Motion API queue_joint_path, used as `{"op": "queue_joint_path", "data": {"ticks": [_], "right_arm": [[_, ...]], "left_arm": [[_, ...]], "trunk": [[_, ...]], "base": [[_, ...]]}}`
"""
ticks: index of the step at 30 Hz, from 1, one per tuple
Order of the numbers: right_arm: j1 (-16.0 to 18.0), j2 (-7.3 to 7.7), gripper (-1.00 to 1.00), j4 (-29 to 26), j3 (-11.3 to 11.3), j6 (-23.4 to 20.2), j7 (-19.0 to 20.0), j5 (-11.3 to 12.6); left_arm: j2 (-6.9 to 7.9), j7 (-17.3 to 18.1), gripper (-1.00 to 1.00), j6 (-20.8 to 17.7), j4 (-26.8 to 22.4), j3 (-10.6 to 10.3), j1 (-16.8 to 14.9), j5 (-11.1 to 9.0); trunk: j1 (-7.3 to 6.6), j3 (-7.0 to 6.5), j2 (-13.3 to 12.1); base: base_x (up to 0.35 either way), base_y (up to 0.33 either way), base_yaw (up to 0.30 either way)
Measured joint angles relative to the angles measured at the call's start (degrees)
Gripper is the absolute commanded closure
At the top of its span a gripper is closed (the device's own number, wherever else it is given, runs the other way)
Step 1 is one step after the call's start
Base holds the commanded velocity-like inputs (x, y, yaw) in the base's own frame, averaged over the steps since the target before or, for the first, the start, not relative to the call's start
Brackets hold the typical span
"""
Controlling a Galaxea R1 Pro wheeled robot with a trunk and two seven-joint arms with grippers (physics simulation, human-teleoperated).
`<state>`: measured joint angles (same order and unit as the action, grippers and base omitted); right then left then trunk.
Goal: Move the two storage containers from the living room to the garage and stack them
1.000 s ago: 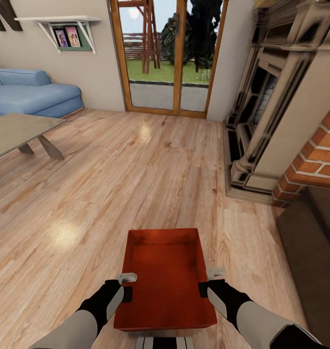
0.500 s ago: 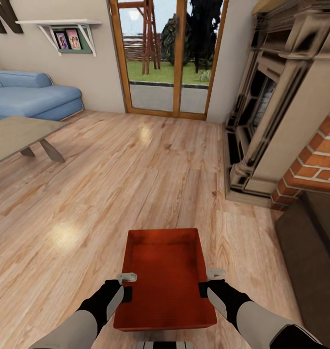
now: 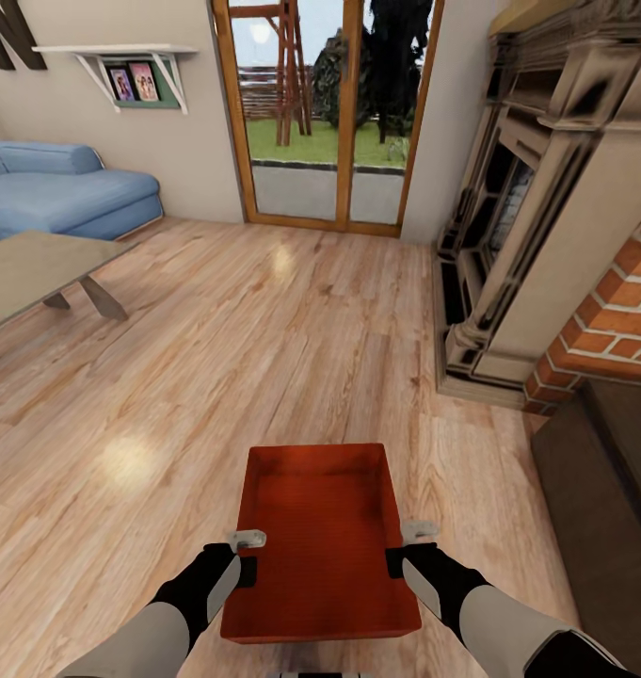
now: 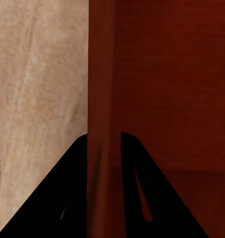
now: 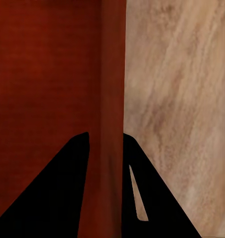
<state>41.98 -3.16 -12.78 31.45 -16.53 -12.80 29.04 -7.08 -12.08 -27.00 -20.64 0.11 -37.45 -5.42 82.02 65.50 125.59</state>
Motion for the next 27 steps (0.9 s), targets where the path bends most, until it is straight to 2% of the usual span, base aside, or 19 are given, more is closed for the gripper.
{"op": "queue_joint_path", "data": {"ticks": [27], "right_arm": [[-0.03, 0.13, 1.00, -1.19, -0.84, -0.26, -0.09, -0.99]], "left_arm": [[0.08, 0.35, 1.00, -0.28, -1.00, 0.32, -0.01, 0.54]], "trunk": [[-5.93, -4.84, -10.83]], "base": [[0.000, 0.000, 0.000]]}}
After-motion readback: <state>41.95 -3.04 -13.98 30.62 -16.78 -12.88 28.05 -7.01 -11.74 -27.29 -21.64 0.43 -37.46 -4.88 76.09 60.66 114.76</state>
